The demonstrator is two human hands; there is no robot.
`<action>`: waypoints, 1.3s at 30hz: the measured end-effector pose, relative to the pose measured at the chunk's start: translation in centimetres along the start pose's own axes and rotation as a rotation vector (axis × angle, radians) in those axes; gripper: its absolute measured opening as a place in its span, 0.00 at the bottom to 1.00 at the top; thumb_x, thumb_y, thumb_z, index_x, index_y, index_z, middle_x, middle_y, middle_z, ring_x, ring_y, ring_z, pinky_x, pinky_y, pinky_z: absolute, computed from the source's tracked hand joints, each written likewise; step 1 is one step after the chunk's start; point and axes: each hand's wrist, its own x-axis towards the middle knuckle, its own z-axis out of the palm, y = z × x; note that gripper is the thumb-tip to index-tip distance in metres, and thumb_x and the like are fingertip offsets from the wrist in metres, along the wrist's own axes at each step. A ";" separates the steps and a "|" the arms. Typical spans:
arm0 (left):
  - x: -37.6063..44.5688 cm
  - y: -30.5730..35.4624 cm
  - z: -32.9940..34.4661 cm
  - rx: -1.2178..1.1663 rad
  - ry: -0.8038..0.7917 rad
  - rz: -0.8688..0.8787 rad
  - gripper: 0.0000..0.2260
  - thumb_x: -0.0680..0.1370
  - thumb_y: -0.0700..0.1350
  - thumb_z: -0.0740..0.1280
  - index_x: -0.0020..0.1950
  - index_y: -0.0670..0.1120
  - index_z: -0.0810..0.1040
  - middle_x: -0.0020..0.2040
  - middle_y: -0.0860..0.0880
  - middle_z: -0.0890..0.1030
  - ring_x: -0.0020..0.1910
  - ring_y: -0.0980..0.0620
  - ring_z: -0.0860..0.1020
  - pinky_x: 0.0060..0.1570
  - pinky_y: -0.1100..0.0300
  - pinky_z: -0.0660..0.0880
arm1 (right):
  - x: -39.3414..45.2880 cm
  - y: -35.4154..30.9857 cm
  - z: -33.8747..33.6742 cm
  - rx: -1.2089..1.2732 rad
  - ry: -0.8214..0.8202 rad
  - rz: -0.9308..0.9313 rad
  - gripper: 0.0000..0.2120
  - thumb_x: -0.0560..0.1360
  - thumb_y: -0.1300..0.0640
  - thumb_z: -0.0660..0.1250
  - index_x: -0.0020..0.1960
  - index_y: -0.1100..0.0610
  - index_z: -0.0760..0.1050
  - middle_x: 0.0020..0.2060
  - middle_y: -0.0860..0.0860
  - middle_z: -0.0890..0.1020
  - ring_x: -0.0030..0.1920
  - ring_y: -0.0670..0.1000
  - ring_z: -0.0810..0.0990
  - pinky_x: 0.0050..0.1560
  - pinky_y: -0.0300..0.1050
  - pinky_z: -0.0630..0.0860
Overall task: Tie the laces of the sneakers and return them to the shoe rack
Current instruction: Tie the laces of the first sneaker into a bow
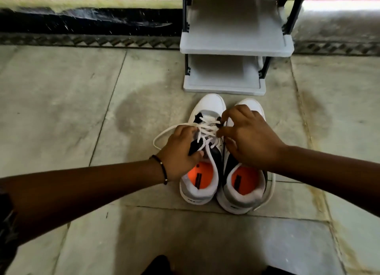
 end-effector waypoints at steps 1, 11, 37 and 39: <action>0.3 0.1 -0.3 0.033 -0.025 -0.004 0.31 0.67 0.51 0.59 0.68 0.40 0.63 0.67 0.39 0.66 0.67 0.43 0.65 0.65 0.56 0.64 | 0.0 0.2 -0.2 -0.082 -0.049 0.012 0.14 0.69 0.55 0.63 0.52 0.53 0.81 0.57 0.57 0.75 0.62 0.61 0.69 0.55 0.57 0.70; -0.5 -0.4 0.2 0.215 -0.173 -0.017 0.32 0.72 0.37 0.63 0.72 0.40 0.52 0.71 0.39 0.55 0.64 0.39 0.69 0.58 0.58 0.68 | 2.3 2.0 -4.0 -0.304 -0.276 0.354 0.15 0.74 0.49 0.59 0.57 0.51 0.77 0.59 0.55 0.72 0.63 0.56 0.65 0.59 0.52 0.66; 1.5 -1.9 0.9 -0.328 0.055 0.249 0.22 0.78 0.45 0.56 0.71 0.51 0.56 0.72 0.52 0.60 0.72 0.57 0.59 0.69 0.71 0.57 | 3.4 -2.5 -0.9 0.805 -0.225 0.439 0.06 0.69 0.61 0.71 0.34 0.58 0.79 0.32 0.54 0.79 0.34 0.48 0.76 0.38 0.42 0.74; 1.8 -1.5 0.1 -0.316 0.056 0.313 0.22 0.77 0.46 0.55 0.71 0.47 0.59 0.71 0.50 0.64 0.69 0.57 0.63 0.67 0.72 0.60 | 3.1 -2.8 -1.1 1.055 -0.211 0.457 0.02 0.70 0.63 0.70 0.40 0.61 0.81 0.36 0.56 0.82 0.37 0.49 0.78 0.41 0.40 0.76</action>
